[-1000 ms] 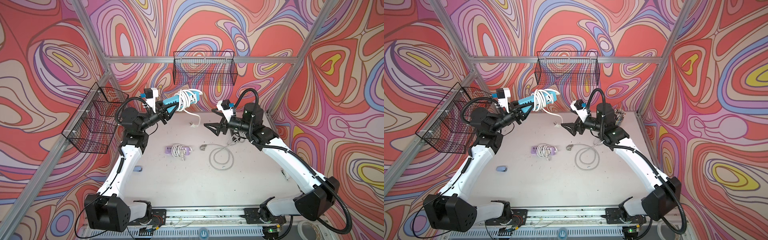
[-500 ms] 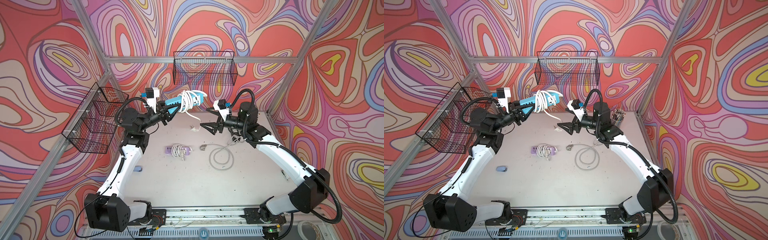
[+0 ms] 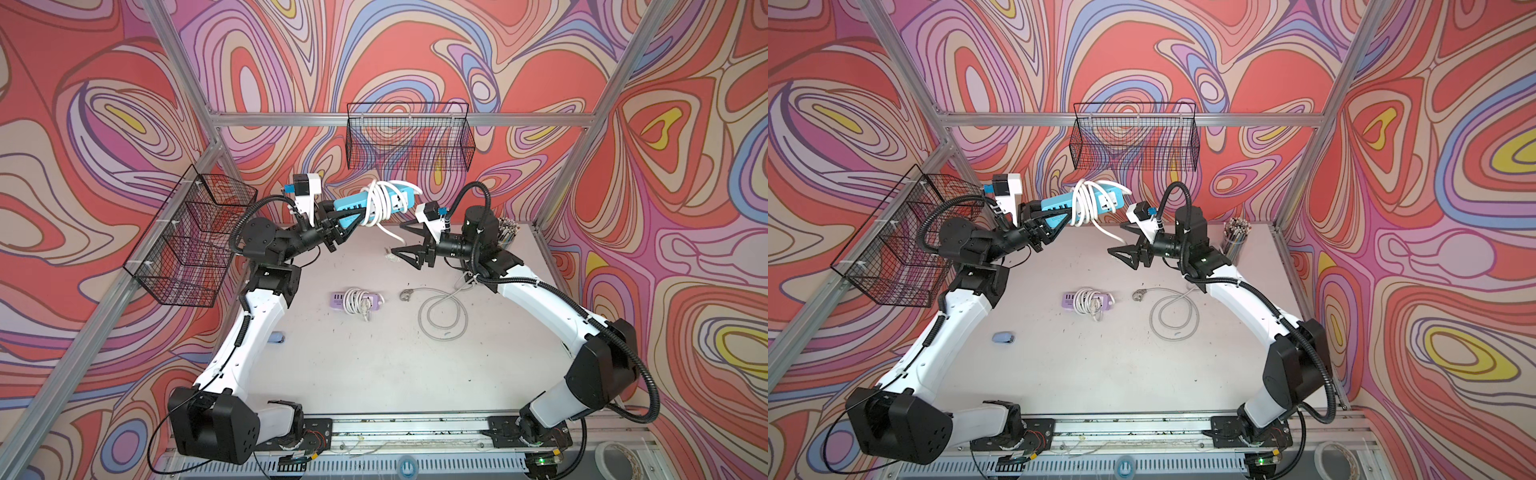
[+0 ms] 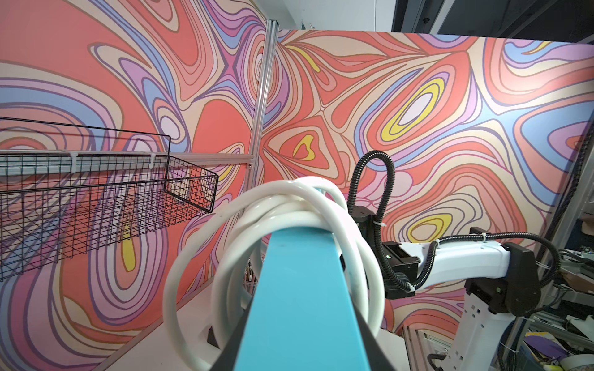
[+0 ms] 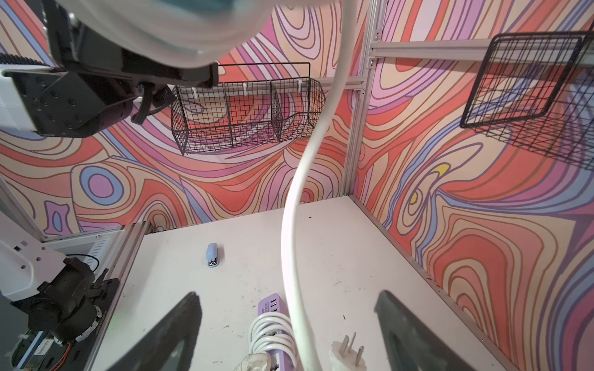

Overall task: Unwrap the cord wrapped around the power strip
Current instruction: Unwrap the power cord from the power strip.

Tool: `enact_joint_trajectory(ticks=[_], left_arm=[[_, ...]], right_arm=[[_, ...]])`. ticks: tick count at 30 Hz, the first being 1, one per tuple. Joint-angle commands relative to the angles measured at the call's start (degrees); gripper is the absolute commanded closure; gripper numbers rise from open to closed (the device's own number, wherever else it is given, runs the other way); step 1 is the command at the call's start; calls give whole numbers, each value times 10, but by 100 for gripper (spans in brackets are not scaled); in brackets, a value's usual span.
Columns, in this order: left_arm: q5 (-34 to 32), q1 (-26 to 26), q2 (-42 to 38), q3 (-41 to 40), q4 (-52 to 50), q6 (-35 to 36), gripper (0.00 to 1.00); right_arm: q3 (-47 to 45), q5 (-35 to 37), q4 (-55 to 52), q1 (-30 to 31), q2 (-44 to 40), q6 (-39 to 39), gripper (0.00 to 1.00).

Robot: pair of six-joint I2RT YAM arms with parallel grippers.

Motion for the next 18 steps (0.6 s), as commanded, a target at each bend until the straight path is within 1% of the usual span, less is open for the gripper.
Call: enact_joint_trajectory(ticks=[1,3,5,7,9,11,12,18], left_arm=[[3,-7,-6,30,66,-12,100],[3,-7,-7,30,64,-10,100],[2,-7,-10,29,57,-3,100],[2,-7,-12,28,49,6,100],[0,-6,-14,28,43,12,100],[-1,-6,-16,28,35,19,100],[-2,-7,-16,28,33,22,100],[3,-7,-8,30,27,23,100]], right_arm=[[5,-17,26,4,13,7,17],[9,-19,28,5,17,9,25],[11,-20,26,5,18,11,42],[12,-17,21,4,17,11,56],[7,-12,19,4,13,12,67],[2,-5,15,4,7,18,91],[1,0,10,4,5,16,99],[-4,9,13,-15,-9,35,100]])
